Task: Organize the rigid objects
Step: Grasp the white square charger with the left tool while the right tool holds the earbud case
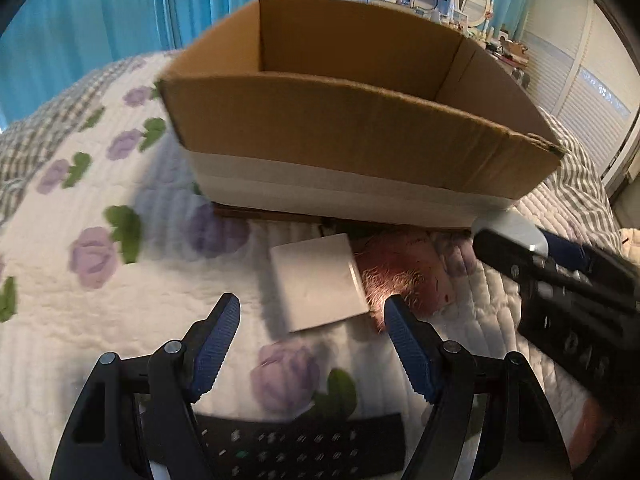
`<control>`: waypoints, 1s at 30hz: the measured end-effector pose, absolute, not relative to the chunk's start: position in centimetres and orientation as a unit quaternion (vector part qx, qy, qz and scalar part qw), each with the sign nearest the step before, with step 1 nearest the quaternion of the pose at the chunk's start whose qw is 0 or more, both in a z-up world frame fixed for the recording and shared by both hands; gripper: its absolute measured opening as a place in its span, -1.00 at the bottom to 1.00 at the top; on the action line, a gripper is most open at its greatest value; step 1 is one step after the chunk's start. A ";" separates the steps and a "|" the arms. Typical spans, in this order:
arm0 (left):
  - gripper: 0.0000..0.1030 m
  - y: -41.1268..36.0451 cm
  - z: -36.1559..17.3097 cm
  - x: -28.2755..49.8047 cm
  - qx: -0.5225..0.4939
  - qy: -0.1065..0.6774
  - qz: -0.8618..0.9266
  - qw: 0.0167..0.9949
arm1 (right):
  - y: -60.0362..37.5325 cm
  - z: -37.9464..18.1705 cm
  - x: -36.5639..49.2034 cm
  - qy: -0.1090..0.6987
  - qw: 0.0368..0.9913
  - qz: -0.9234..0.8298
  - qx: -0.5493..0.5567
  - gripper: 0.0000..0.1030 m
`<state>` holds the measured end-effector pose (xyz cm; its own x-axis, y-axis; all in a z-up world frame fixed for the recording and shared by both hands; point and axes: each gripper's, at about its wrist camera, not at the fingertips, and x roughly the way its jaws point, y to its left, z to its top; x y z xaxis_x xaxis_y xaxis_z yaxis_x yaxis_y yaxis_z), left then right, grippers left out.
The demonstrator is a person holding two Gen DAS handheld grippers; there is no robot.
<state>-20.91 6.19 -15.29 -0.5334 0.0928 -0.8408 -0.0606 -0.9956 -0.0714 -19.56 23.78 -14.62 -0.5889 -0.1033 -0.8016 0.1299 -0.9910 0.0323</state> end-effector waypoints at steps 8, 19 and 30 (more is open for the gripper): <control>0.49 6.2 -17.3 -24.1 -0.505 -0.028 0.862 0.036 | 24.0 -15.2 -19.0 0.016 0.069 -0.887 0.456 0.01; 0.05 4.9 -17.4 -23.2 -0.511 0.003 0.859 0.019 | 24.0 -15.9 -18.4 0.014 0.073 -0.882 0.465 0.01; 0.00 5.3 -15.1 -20.2 -0.479 0.003 0.877 0.033 | 23.6 -15.4 -17.0 0.020 0.075 -0.886 0.458 0.01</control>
